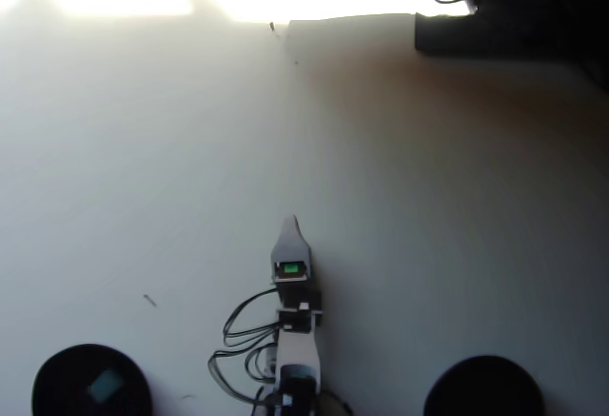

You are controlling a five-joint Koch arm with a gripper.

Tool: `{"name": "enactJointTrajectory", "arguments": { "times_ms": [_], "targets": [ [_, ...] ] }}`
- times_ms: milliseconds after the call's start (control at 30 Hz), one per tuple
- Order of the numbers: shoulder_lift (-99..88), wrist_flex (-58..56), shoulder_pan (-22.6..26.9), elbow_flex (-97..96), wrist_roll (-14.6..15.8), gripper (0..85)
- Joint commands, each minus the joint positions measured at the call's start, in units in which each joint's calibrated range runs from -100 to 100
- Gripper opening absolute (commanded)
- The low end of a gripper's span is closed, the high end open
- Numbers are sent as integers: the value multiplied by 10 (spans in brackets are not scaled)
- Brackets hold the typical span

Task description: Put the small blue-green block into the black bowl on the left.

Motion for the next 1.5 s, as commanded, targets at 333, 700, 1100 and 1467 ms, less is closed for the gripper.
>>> {"name": "enactJointTrajectory", "arguments": {
  "times_ms": [333,700,1100,1467],
  "targets": [
    [16,29,0,-4,4,493],
    [16,29,0,-4,4,491],
    [16,29,0,-4,4,491],
    [15,29,0,-4,4,491]
  ]
}}
